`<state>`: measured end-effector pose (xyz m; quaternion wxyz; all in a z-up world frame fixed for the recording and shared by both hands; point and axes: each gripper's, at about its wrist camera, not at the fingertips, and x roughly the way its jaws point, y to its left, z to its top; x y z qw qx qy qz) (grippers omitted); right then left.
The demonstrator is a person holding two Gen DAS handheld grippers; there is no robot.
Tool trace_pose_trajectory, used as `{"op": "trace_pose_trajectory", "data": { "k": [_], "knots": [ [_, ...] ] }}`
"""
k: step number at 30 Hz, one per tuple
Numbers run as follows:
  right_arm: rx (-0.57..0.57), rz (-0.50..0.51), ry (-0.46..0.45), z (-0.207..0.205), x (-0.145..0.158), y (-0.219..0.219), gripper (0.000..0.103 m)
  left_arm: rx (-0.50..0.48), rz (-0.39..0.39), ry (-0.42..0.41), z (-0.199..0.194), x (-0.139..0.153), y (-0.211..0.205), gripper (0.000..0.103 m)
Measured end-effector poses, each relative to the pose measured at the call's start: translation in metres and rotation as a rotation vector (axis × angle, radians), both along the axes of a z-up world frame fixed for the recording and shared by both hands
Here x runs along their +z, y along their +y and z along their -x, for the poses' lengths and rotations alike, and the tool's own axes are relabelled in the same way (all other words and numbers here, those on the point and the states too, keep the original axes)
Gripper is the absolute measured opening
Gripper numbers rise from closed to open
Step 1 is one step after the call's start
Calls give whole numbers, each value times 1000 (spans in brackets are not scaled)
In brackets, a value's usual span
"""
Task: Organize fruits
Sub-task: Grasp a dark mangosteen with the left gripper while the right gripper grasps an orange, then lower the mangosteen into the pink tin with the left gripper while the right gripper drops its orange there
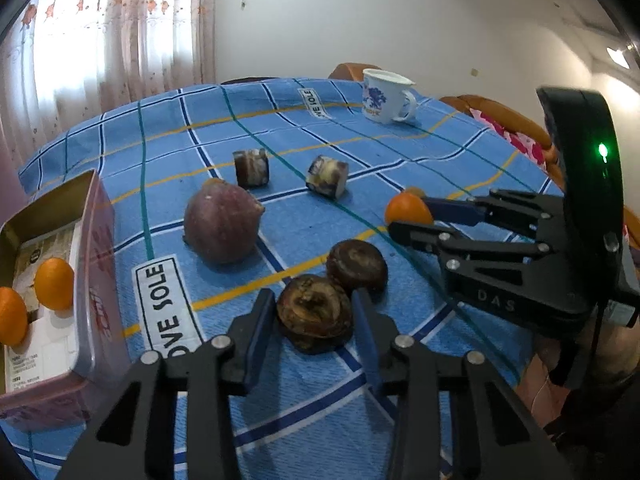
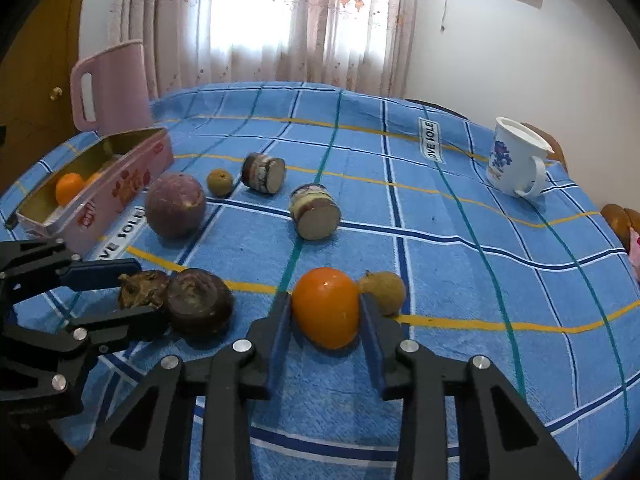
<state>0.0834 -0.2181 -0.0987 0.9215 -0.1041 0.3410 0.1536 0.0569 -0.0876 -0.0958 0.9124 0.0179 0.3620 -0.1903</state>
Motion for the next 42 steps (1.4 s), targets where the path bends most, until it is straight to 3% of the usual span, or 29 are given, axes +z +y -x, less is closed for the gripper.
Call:
{"op": "trace_pose_trajectory", "data": {
  "k": [6,14,42],
  "knots": [
    [6,-38,-51,8,6,-4,35,23,43,-58,6,9,9,41],
    [29,-76,-130,20,12,-7,35,73,36,-152,14,22,16,41],
    [64,-180,-271,36,25,-15,35,153,25,-277,28,39,24,41]
  ]
}}
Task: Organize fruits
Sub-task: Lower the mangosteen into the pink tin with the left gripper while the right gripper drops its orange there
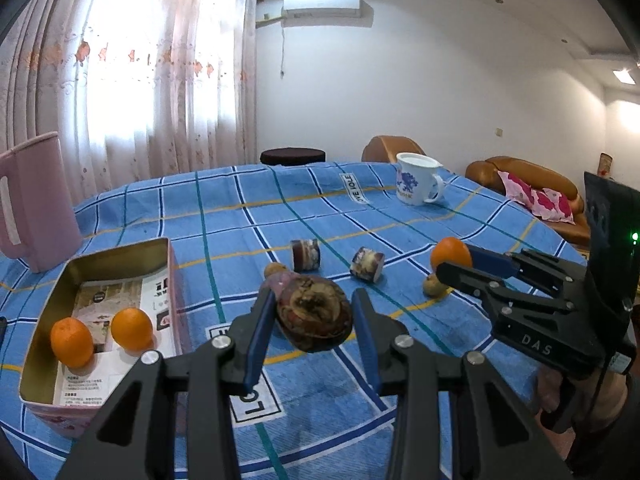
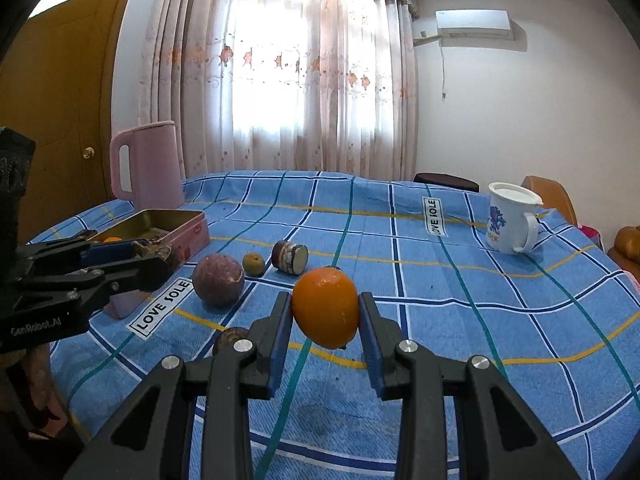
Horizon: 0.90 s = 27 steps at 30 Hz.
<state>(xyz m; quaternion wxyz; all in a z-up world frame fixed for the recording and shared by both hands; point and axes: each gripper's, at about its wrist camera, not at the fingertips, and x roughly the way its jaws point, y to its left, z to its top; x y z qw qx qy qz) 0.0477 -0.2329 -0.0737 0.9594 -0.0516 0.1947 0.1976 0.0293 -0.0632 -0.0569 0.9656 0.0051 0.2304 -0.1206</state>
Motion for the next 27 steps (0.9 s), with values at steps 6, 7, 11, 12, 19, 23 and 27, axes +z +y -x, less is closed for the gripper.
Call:
{"op": "trace_pose_trajectory", "data": {
  "k": [6,7,11,12,19,23,27],
  "knots": [
    [0,-11,-22,4,3,0,35,13,0,-22,2,3,1,41],
    [2,-12,-23,4,4,0,35,15,-2,-27,3,4,1,41],
    [8,-14,-33,6,6,2,35,27,-9,-45,5,7,2,41],
    [8,-15,-38,6,7,3,35,36,-15,-56,6,7,3,41],
    [18,-19,-64,10,13,6,35,55,-19,-74,8,10,8,41],
    [34,-20,-71,9,20,12,35,64,-13,-76,8,12,14,41],
    [61,-5,-83,9,28,22,35,89,-8,-78,8,15,23,41]
  ]
}}
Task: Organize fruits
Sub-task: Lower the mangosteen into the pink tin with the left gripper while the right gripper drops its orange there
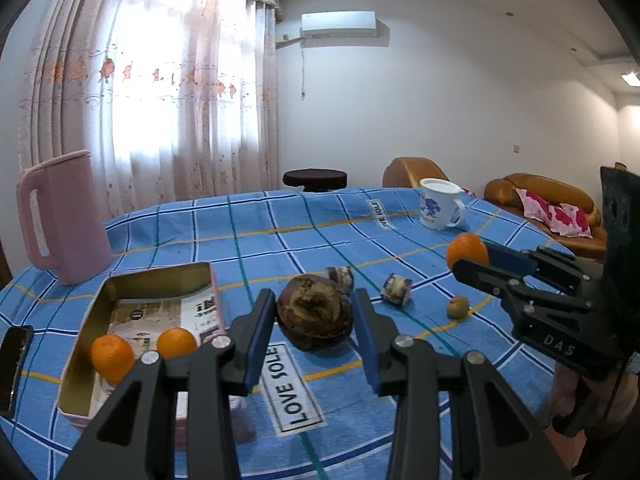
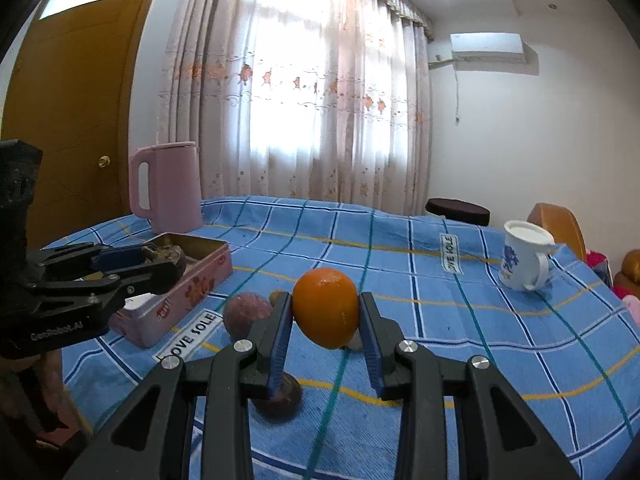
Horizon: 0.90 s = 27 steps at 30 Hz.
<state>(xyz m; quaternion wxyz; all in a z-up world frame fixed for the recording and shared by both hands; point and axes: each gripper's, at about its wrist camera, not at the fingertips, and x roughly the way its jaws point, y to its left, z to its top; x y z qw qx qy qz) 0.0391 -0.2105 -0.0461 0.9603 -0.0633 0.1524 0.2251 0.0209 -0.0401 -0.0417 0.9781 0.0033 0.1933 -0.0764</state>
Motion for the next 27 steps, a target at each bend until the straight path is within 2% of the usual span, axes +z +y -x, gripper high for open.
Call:
{"op": "trace_pose_trajectory", "data": {
  "k": [15,27],
  "knots": [
    [167,49,-26,-15,29,74,35,176,36,34,-6,5,68,41],
    [301,57,22,-32,32,141,35,265,66,85,-14,-6,115,41]
  ]
}}
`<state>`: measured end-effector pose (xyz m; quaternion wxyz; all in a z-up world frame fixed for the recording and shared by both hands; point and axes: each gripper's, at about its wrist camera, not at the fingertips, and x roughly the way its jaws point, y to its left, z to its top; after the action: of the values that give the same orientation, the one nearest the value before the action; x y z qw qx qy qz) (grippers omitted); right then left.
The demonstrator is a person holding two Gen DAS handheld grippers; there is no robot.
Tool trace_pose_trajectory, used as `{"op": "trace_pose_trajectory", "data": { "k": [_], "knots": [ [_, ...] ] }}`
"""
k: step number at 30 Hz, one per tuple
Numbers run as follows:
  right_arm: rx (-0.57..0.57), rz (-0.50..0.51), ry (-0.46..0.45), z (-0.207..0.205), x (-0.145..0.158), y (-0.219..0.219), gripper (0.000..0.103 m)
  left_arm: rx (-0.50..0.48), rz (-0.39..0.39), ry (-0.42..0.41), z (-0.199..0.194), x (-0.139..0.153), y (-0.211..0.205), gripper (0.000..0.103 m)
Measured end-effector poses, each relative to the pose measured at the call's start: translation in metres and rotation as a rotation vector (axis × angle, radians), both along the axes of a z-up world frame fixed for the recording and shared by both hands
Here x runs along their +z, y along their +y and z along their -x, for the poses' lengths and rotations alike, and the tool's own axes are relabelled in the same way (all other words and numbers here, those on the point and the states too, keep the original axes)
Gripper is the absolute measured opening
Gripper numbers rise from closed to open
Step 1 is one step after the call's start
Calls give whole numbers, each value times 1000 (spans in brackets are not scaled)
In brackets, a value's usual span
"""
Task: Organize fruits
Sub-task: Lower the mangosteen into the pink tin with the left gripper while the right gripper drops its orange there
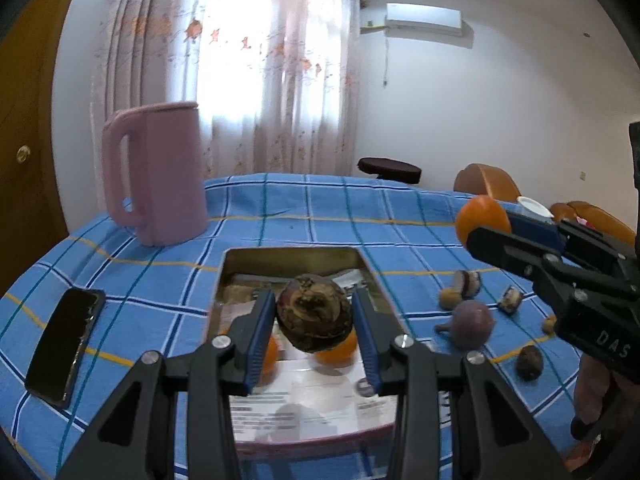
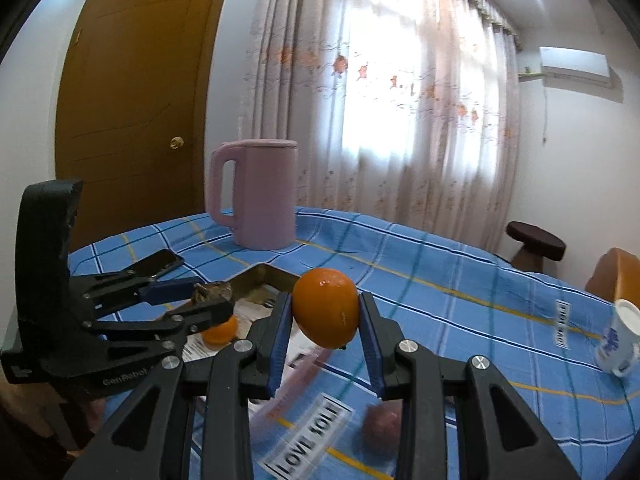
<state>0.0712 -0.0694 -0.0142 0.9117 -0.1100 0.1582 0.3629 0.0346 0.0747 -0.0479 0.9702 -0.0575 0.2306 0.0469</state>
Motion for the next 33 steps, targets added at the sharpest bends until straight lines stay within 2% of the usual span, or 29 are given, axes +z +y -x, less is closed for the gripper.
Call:
{"op": "trace_pose_trajectory", "data": {
  "k": [11,26,29,31,33],
  "knots": [
    [73,48,98,-11,-29,50,35,44,40,60,-10,-18,33,41],
    [121,147,175,-9,-55,71,36,46,37,102,-18,-26,35,41],
    [139,150,195,-10,-56,71,36,50,36,96,-18,-24,35,47],
    [141,155,195,-9,-57,72,42,55,27,83,-15,-21,33,62],
    [143,149,190,-7,-56,70,50,62,21,66,-12,-17,31,71]
  ]
}}
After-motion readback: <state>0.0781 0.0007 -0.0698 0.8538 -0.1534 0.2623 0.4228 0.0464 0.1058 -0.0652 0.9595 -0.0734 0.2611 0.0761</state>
